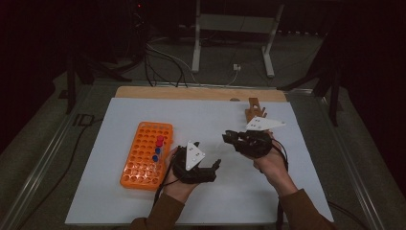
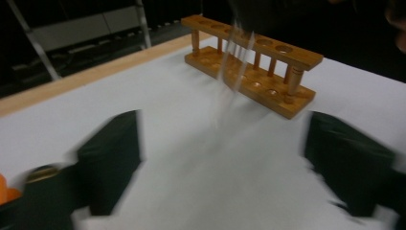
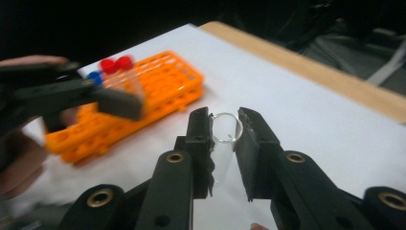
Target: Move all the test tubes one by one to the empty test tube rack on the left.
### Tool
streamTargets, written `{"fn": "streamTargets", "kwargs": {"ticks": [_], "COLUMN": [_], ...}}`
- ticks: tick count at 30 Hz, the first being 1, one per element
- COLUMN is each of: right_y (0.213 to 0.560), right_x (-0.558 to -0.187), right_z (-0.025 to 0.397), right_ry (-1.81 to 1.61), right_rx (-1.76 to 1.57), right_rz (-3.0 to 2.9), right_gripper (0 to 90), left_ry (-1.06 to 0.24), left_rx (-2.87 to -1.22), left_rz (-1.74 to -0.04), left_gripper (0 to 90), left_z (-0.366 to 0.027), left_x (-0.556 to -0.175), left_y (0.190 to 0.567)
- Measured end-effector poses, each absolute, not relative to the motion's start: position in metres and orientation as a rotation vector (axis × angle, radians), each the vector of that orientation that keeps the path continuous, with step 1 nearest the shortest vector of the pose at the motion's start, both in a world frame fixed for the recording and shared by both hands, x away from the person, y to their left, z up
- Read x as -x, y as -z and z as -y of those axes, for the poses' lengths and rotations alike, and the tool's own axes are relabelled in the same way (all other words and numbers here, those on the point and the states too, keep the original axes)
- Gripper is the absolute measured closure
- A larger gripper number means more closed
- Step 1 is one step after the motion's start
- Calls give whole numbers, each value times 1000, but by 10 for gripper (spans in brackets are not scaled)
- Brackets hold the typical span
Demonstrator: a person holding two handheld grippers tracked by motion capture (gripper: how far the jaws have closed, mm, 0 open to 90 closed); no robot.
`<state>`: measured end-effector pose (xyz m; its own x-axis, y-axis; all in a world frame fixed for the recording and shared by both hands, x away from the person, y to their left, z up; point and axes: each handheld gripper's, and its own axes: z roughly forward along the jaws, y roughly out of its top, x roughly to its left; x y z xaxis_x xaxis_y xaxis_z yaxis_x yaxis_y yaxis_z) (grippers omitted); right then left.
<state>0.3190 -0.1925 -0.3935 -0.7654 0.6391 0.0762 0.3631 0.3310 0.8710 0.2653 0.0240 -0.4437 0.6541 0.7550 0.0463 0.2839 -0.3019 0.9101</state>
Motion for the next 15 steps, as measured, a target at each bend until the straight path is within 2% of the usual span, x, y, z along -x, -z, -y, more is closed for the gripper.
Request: {"fn": "streamTargets", "kwargs": {"ticks": [1,3,15], "right_y": [396,401,412], "right_x": [-316,-312,-304], "right_z": [190,186,176], "right_ry": [-1411,-1412,-1465], "right_rx": [-897,-881,-879], "right_rz": [-2336,-2365,-2438], "right_gripper": [757,757,757], "left_ry": [-585,-550,-524], "left_rx": [-1878,-1880,-1942], "left_rz": [-814,-790,-735], "left_gripper": [244,420,733], "left_z": [-23,-21,-16], "left_x": [-267,-269,-273], "left_y": [444,446,449]}}
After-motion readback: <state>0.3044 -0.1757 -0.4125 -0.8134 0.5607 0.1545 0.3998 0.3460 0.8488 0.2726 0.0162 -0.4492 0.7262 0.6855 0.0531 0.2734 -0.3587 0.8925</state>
